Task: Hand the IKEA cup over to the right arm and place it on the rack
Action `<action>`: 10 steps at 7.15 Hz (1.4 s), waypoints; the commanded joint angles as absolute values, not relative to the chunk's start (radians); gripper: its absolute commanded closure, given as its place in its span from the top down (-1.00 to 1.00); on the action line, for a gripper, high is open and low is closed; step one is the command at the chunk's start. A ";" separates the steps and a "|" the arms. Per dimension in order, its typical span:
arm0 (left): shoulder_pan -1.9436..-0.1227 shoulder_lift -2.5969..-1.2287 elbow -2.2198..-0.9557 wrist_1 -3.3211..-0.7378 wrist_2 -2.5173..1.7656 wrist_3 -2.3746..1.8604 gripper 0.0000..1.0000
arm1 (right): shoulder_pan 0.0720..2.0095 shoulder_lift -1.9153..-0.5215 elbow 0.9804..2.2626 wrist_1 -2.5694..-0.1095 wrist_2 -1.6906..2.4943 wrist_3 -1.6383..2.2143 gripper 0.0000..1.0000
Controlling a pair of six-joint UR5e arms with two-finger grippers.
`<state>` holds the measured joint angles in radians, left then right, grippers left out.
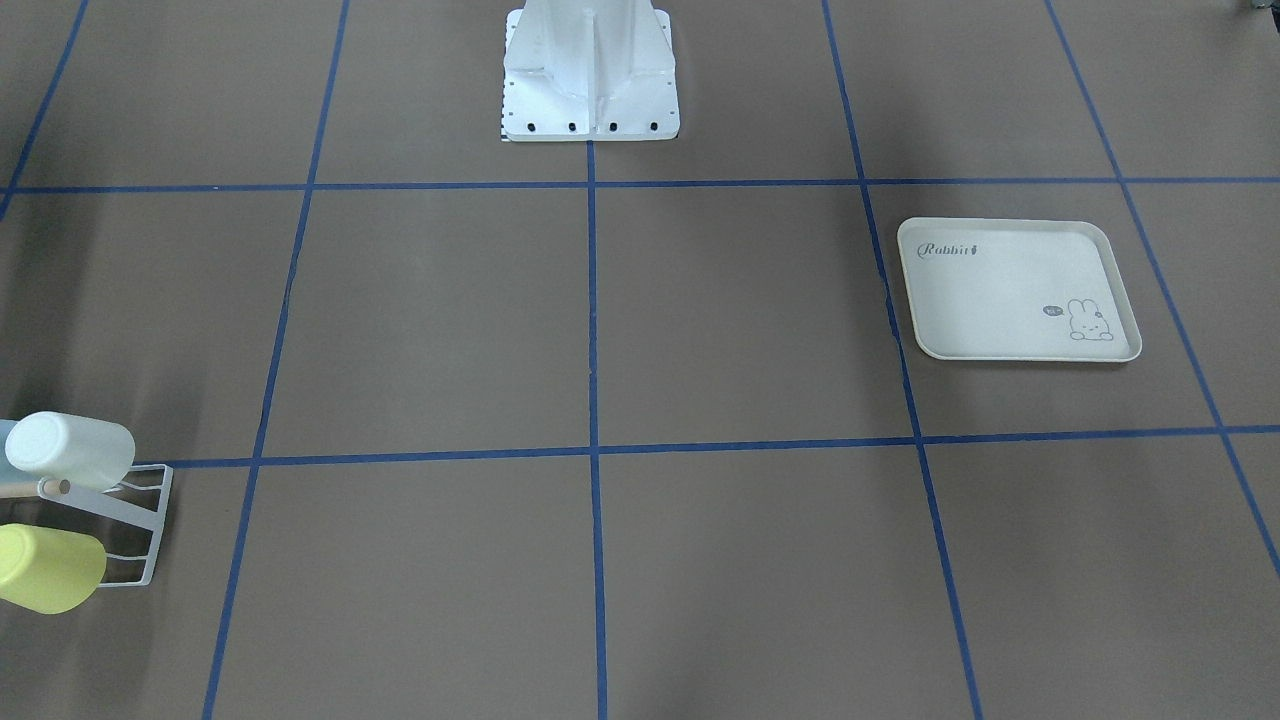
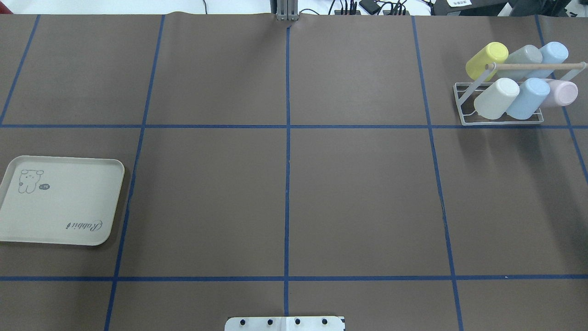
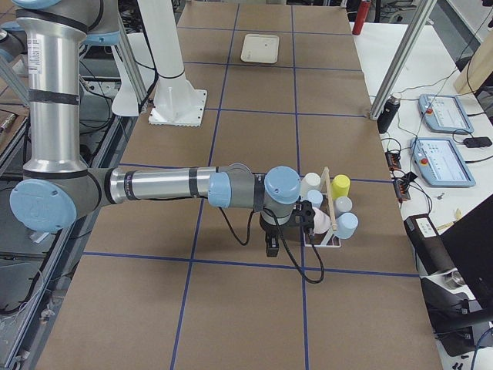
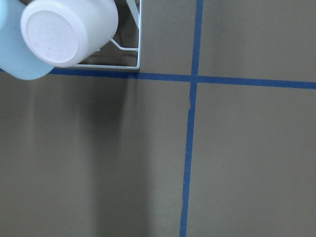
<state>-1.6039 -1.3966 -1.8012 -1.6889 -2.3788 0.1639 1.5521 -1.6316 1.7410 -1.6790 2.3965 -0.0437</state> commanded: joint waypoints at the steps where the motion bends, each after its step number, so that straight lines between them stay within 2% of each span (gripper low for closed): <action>1: -1.605 -1.396 -1.799 -1.689 -2.378 0.164 1.00 | 1.584 -1.650 1.761 -1.684 2.385 -0.043 1.00; 10: -1.605 -1.393 -1.798 -1.700 -2.329 0.167 1.00 | 1.612 -1.631 1.807 -1.736 2.286 -0.043 1.00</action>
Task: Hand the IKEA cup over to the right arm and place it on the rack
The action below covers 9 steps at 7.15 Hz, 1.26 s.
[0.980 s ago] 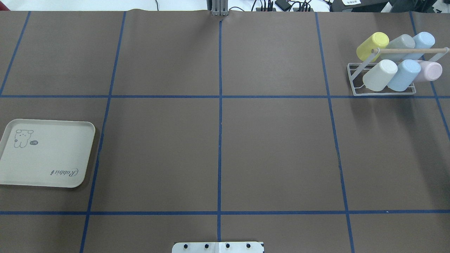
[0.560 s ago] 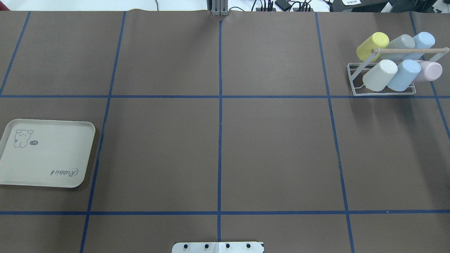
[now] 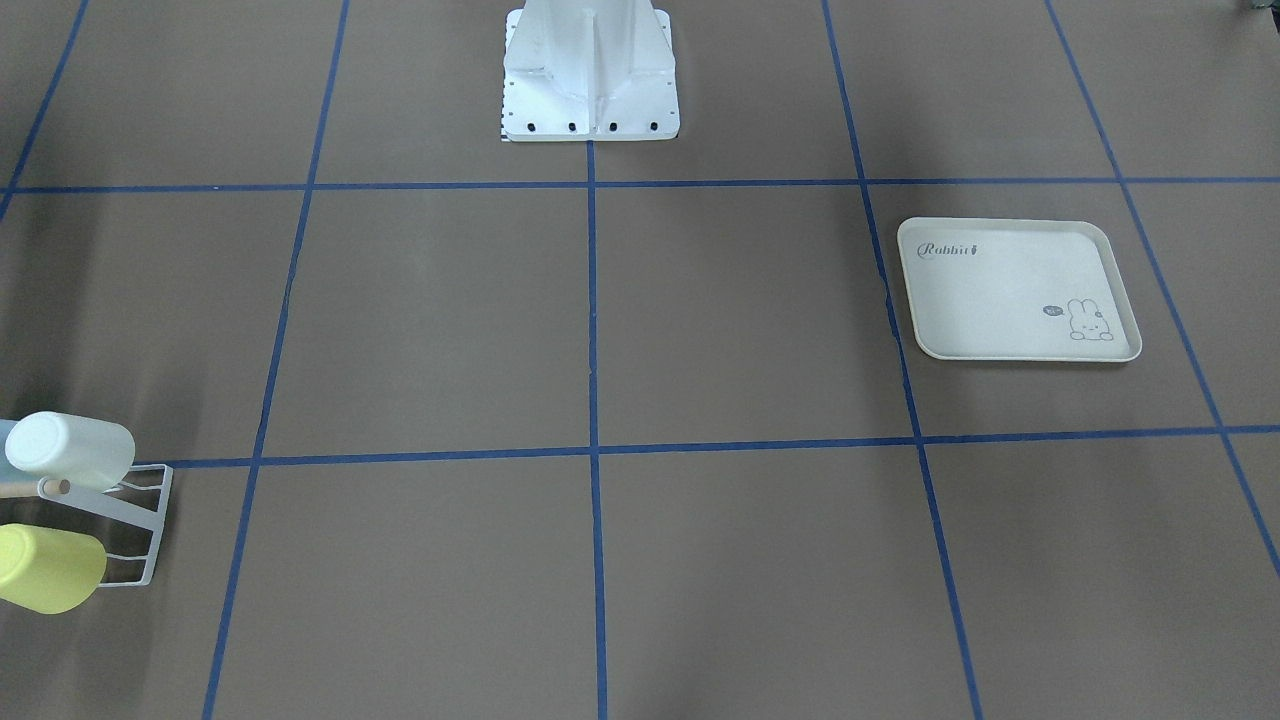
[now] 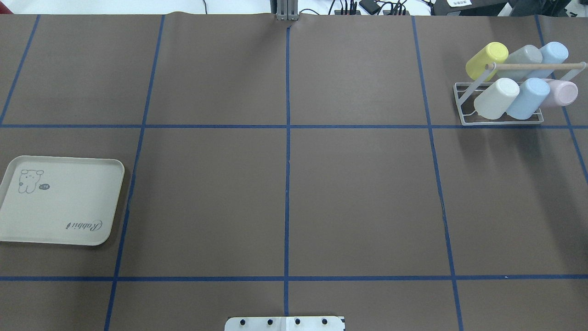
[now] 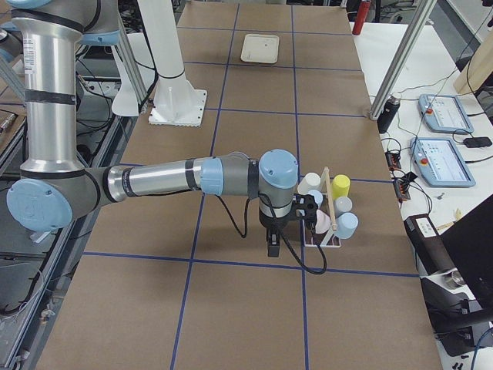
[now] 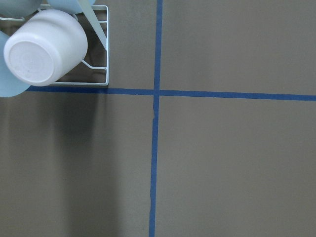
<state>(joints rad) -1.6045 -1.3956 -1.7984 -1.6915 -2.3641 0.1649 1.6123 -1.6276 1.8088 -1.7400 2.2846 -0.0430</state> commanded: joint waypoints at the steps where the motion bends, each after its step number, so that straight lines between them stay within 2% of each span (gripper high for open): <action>1: -1.605 -1.391 -1.793 -1.707 -2.321 0.167 1.00 | 1.611 -1.635 1.784 -1.738 2.287 -0.043 1.00; 3: -1.603 -1.390 -1.738 -1.776 -2.321 0.166 1.00 | 1.609 -1.634 1.759 -1.736 2.290 -0.044 1.00; 9: -1.600 -1.391 -1.735 -1.784 -2.318 0.166 1.00 | 1.609 -1.631 1.756 -1.738 2.293 -0.046 1.00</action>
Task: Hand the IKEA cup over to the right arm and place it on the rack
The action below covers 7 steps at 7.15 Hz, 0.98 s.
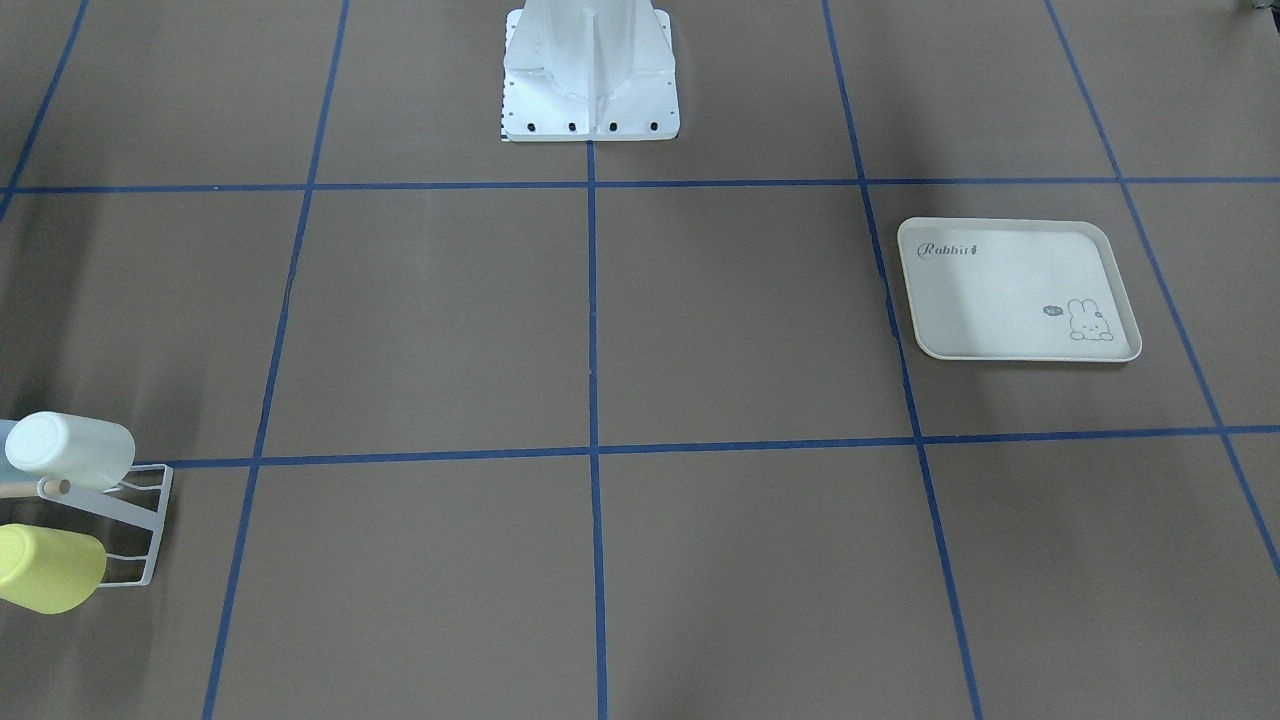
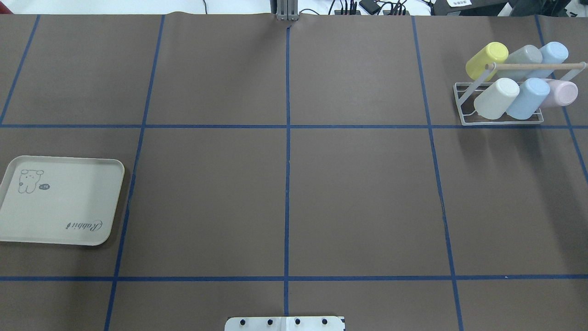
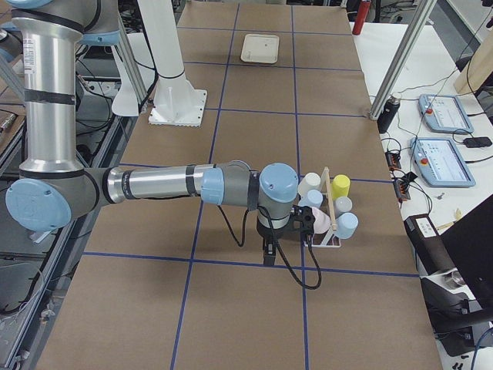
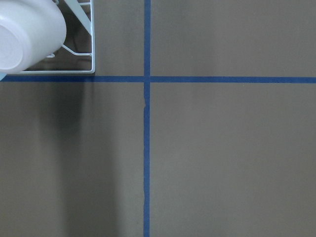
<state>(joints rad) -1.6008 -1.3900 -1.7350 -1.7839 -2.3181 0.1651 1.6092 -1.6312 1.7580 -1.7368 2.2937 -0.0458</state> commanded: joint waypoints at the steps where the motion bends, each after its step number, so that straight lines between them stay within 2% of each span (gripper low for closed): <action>1: -1.600 -1.391 -1.735 -1.784 -2.316 0.166 1.00 | 1.609 -1.632 1.756 -1.738 2.293 -0.046 1.00; 7: -1.600 -1.401 -1.733 -1.782 -2.318 0.160 1.00 | 1.609 -1.632 1.756 -1.738 2.295 -0.045 1.00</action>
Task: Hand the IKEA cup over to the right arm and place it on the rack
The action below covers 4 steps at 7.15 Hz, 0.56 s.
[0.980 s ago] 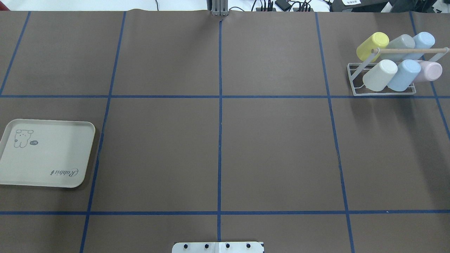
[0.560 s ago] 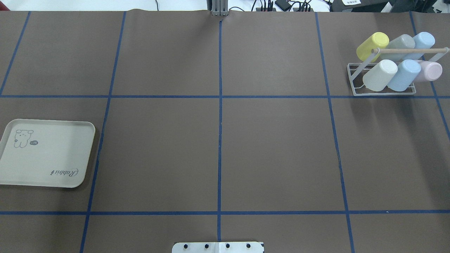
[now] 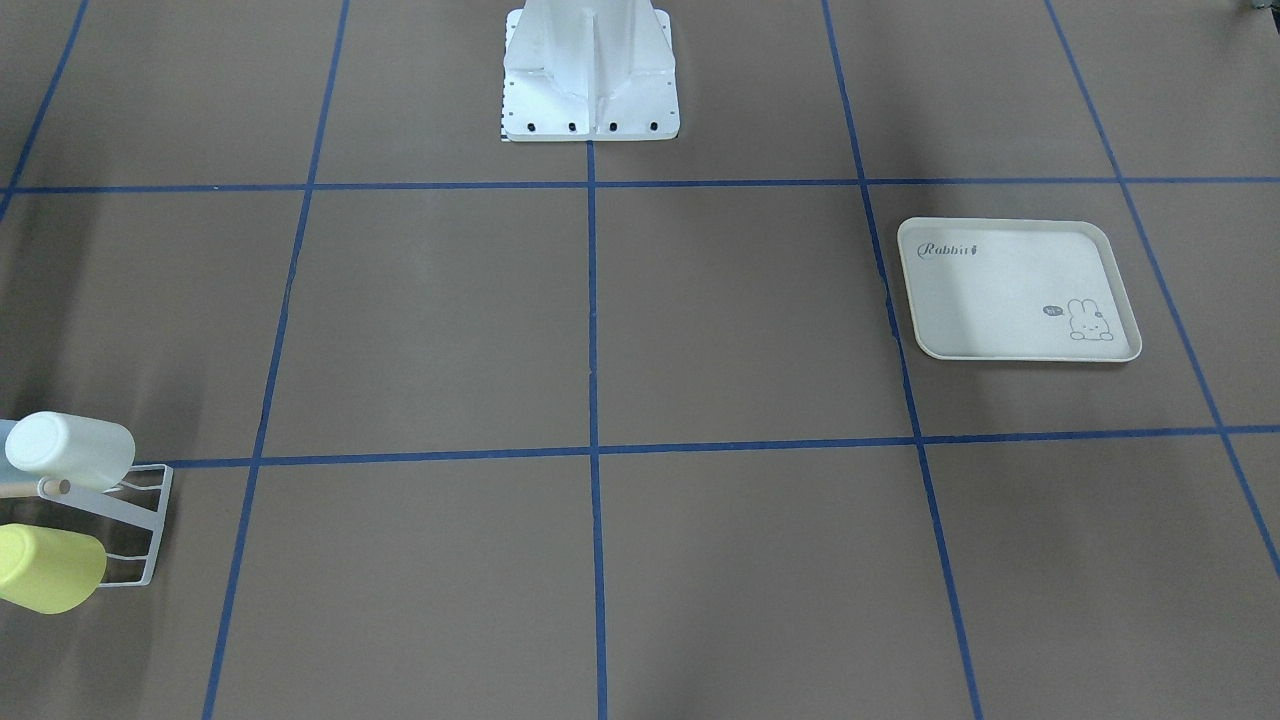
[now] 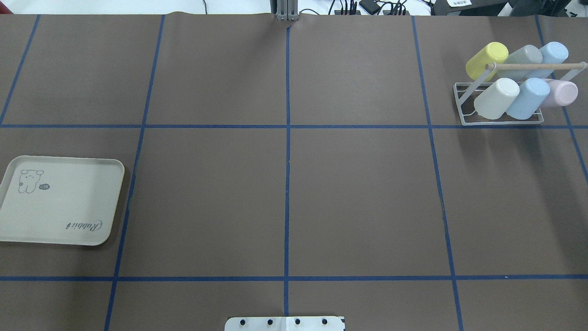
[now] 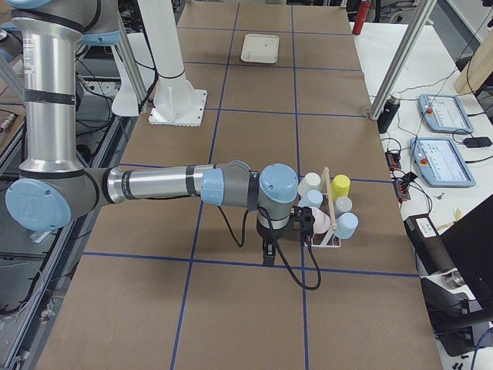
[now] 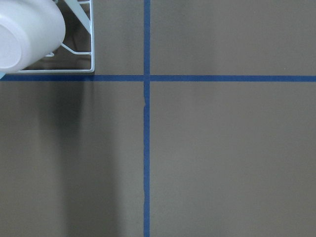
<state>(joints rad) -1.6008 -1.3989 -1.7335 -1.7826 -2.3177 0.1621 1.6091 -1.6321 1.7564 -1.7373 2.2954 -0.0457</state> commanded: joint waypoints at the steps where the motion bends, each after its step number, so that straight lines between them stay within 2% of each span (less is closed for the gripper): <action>1: -1.600 -1.402 -1.739 -1.782 -2.304 0.088 1.00 | 1.609 -1.632 1.756 -1.736 2.295 -0.044 1.00; 4: -1.601 -1.404 -1.746 -1.786 -2.296 0.017 1.00 | 1.609 -1.629 1.756 -1.736 2.295 -0.044 1.00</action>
